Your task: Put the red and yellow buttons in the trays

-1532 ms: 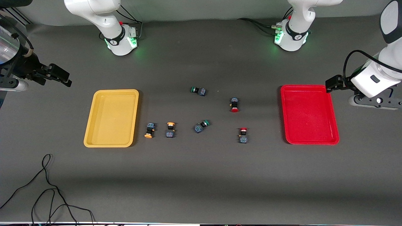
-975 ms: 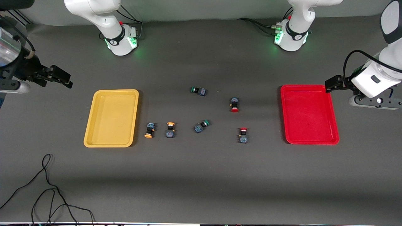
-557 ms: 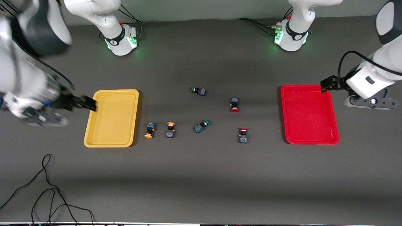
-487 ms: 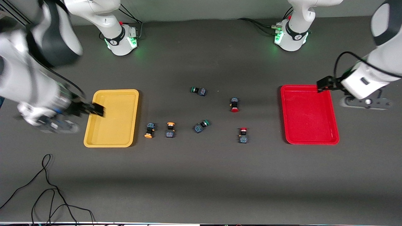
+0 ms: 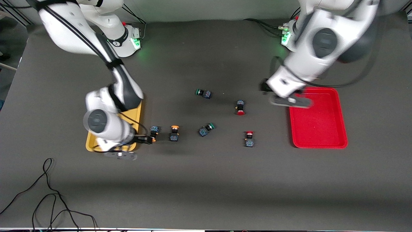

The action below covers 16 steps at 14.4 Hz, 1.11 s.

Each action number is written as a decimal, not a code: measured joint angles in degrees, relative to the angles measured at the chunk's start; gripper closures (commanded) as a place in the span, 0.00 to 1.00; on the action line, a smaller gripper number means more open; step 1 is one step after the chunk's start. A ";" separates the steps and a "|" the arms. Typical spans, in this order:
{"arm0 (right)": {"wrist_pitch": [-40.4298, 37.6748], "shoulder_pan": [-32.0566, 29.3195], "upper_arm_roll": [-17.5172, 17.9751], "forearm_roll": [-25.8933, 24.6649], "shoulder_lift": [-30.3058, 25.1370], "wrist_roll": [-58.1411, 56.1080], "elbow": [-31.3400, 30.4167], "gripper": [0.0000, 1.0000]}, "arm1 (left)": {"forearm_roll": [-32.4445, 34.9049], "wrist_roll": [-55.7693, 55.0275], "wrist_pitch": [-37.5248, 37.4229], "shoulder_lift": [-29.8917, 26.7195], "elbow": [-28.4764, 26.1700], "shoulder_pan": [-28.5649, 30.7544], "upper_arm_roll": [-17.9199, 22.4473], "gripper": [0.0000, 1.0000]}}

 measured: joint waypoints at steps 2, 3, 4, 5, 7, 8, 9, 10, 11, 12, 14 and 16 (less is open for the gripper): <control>6.17 0.36 0.07 -0.37 1.39 1.95 -4.28 0.00 | 0.14 -6.32 2.71 1.41 -0.42 -5.77 -0.09 0.00; 7.43 0.37 0.19 -0.38 1.59 2.91 -5.71 0.00 | 0.49 -8.13 3.84 2.26 -0.84 -7.81 -0.09 0.00; 8.04 0.42 0.46 -0.39 1.62 4.02 -6.62 0.00 | 1.23 -8.97 5.70 3.03 -1.87 -8.83 -0.09 0.00; 8.42 0.54 0.75 -0.39 1.66 5.28 -7.18 0.00 | 1.88 -9.29 8.80 3.70 -3.77 -9.18 -0.05 0.00; 8.94 1.10 1.09 -0.39 1.80 7.81 -7.81 0.10 | 2.28 -9.75 17.35 5.01 -9.75 -9.24 0.15 0.00; 9.04 1.51 1.11 -0.39 1.84 8.59 -8.18 0.28 | 2.69 -10.05 21.51 5.97 -12.66 -9.27 0.21 0.00; 9.08 1.85 1.12 -0.39 1.87 8.98 -8.55 0.51 | 3.62 -10.67 25.40 7.41 -15.10 -9.39 0.22 0.00; 9.14 2.06 1.12 -0.39 1.89 9.23 -8.91 0.69 | 4.79 -11.92 28.91 9.29 -16.64 -9.59 0.22 0.00; 9.18 2.10 1.12 -0.39 1.89 9.33 -9.15 0.81 | 5.82 -13.31 32.45 11.56 -17.45 -9.92 0.22 0.00; 9.19 2.08 1.10 -0.39 1.89 9.33 -9.21 0.89 | 6.56 -14.51 35.56 14.07 -17.62 -10.34 0.21 0.00; 9.24 2.05 1.08 -0.40 1.79 9.34 -9.11 0.91 | 6.86 -15.36 39.69 18.50 -17.52 -10.95 0.21 0.00; 8.66 2.05 1.07 -0.43 0.82 9.34 -8.82 0.91 | 6.88 -15.58 41.46 21.07 -17.23 -11.04 0.25 0.16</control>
